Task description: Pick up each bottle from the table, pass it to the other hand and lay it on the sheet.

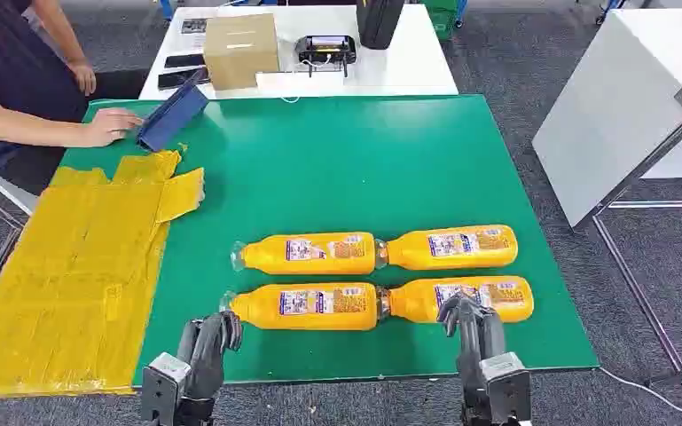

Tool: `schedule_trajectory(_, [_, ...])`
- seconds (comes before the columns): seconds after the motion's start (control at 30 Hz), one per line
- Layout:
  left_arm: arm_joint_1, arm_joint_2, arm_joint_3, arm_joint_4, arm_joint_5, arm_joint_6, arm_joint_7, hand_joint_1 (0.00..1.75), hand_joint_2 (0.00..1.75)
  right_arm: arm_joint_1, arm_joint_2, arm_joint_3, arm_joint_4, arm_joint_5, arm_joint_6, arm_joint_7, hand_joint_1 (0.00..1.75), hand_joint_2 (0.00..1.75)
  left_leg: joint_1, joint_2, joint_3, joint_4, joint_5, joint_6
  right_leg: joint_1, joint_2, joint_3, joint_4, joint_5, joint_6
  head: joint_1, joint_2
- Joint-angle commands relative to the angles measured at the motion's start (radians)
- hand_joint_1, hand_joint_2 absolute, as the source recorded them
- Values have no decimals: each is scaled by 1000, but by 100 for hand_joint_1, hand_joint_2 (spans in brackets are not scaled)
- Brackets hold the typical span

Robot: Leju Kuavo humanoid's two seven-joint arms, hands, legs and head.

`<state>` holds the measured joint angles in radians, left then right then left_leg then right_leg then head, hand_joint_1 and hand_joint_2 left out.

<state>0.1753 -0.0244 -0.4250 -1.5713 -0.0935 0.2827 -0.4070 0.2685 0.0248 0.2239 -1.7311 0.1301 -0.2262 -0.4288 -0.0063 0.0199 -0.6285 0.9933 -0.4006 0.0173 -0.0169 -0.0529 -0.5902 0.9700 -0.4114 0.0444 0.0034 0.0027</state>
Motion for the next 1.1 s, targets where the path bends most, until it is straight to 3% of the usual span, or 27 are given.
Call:
schedule_trajectory(0.03, [113,-45,136,-216,17,-173,-159,0,0,323,115,-50,-260,30,-113,-240,0,0,1,-4,4,1,-3,-2,1,1,5,1,-4,-2,0,0])
schedule_trajectory(0.1, [145,-73,182,-263,-5,-221,-123,0,0,388,95,-20,-310,66,-133,-240,0,0,1,-7,0,3,-3,-1,0,-4,0,3,-6,-1,0,0])
schedule_trajectory(0.27, [141,-119,222,-215,-39,-253,-151,0,0,325,78,8,-280,91,-188,-197,0,0,1,0,5,1,-9,-3,1,2,7,1,-7,-2,0,0])
schedule_trajectory(0.63, [143,-132,237,-218,-71,-247,-144,0,0,300,37,67,-261,126,-274,-157,0,0,1,0,13,-1,-11,-2,0,3,4,-1,-11,-4,0,0])
schedule_trajectory(0.7, [143,-134,236,-219,-81,-243,-135,0,0,292,20,79,-248,158,-295,-102,0,0,1,0,16,-1,-12,-2,1,4,16,-2,-11,-3,0,0])
schedule_trajectory(0.8, [138,-126,224,-212,-86,-248,-127,0,0,259,-9,101,-220,172,-280,-45,0,0,2,0,17,-1,-12,-2,1,4,18,-2,-11,-3,0,0])
schedule_trajectory(0.83, [134,-127,222,-207,-85,-247,-128,0,0,251,-9,99,-210,172,-281,-44,0,175,1,0,15,-1,-10,-1,0,3,16,-2,-10,-2,0,0])
schedule_trajectory(0.87, [131,-123,217,-203,-85,-244,-129,0,0,234,-14,98,-188,235,-285,36,0,175,2,1,18,-1,-12,-2,1,5,18,-2,-11,-3,0,0])
schedule_trajectory(0.9, [127,-121,213,-201,-85,-246,-124,0,0,222,-16,100,-177,248,-285,52,0,175,2,0,17,-1,-11,-2,1,4,17,-2,-10,-2,0,0])
schedule_trajectory(1.1, [125,-121,212,-201,-85,-247,-123,0,0,216,-15,98,-173,249,-284,54,0,175,1,-1,17,-1,-11,-1,1,1,13,-2,-11,-3,0,0])
